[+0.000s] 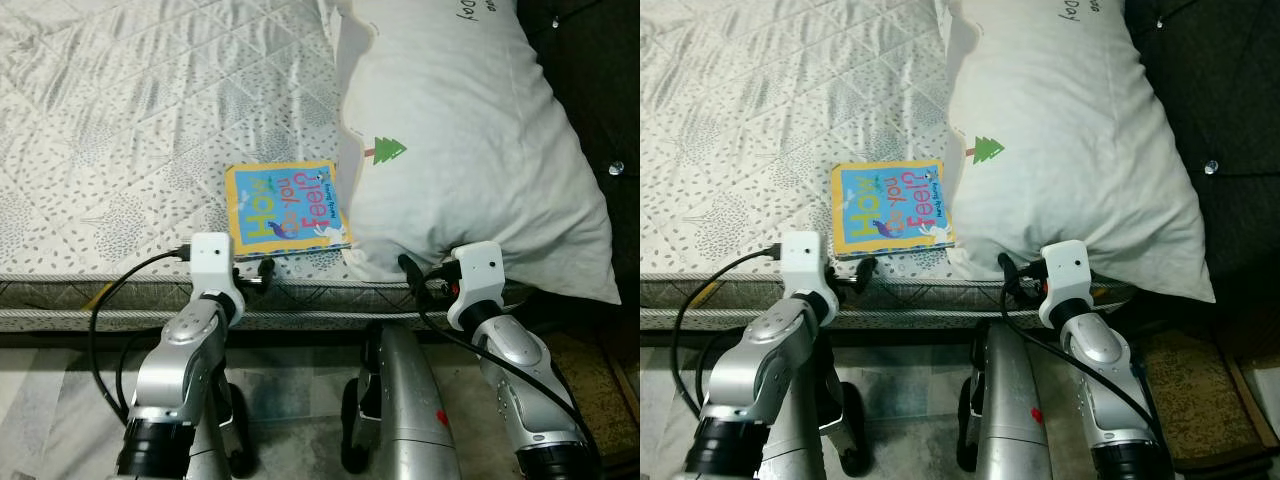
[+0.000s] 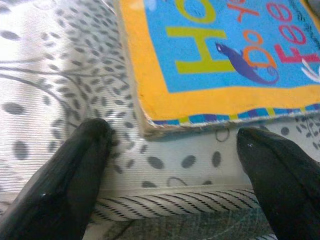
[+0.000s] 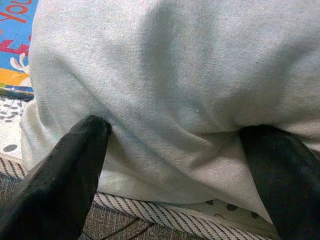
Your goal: Clean up the room
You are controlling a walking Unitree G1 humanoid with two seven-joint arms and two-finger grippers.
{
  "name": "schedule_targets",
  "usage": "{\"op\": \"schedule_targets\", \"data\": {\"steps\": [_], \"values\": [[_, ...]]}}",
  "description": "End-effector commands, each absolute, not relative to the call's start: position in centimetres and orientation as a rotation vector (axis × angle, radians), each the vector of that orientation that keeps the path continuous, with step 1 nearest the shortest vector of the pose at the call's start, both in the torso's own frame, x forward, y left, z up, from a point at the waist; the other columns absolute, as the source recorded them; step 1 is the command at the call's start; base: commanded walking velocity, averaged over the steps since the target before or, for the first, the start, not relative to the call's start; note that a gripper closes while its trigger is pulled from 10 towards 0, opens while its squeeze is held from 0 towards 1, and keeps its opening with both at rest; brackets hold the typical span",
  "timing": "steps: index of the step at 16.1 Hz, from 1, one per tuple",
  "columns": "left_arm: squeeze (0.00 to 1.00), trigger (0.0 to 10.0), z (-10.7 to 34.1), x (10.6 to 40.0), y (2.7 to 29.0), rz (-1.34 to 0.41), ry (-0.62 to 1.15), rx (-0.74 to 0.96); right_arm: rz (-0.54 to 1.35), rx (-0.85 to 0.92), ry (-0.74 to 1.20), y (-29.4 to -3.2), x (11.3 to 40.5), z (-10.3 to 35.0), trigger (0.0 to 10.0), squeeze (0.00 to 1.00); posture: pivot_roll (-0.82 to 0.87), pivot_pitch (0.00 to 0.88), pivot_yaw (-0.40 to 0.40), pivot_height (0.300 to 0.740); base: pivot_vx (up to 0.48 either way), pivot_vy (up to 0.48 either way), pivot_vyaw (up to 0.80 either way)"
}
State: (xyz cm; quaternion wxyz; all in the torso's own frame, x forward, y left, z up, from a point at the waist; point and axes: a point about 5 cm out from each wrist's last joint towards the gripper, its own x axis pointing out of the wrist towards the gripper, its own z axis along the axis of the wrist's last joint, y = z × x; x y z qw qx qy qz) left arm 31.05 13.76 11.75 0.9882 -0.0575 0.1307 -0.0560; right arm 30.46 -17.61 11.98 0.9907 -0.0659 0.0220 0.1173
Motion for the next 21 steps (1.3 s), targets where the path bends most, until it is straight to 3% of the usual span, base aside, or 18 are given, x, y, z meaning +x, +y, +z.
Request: {"op": "schedule_targets", "data": {"steps": [1, 7, 9, 13, 17, 21], "values": [[0.00, 10.0, 11.3, 30.5, 13.8, -0.100, 0.280, -0.110, 0.228, -0.140, 0.050, -17.9, 30.4, 11.8, 10.0, 0.00, -0.04, 0.312, -0.075, 0.528, 0.000, 0.000, 0.00], [0.00, 10.0, 10.7, 29.3, 11.5, -0.228, 0.317, -0.182, 0.232, -0.136, 0.040, -17.7, 30.7, 11.8, 10.0, 0.00, -0.04, 0.308, -0.075, 0.528, 0.000, 0.000, 0.00], [0.00, 10.0, 9.8, 29.1, 11.8, -0.185, 0.388, -0.135, 0.231, -0.137, 0.040, -17.7, 30.7, 11.8, 10.0, 0.00, -0.04, 0.302, -0.072, 0.528, 0.000, 0.000, 0.00], [0.00, 10.0, 9.9, 28.6, 12.2, -0.150, 0.394, -0.245, 0.227, -0.136, 0.046, -17.9, 30.6, 11.6, 10.0, 0.00, -0.03, 0.309, -0.069, 0.528, 0.000, 0.000, 0.00], [0.00, 10.0, 10.7, 28.8, 12.7, -0.059, 0.338, -0.489, 0.231, -0.132, 0.047, -17.7, 30.6, 11.5, 10.0, 0.00, -0.03, 0.310, -0.073, 0.528, 0.000, 0.000, 0.00], [0.00, 10.0, 9.8, 28.8, 14.2, 0.014, 0.387, -0.261, 0.228, -0.136, 0.048, -17.8, 30.6, 11.4, 10.0, 0.00, -0.03, 0.310, -0.073, 0.528, 0.000, 0.000, 0.00]]}}
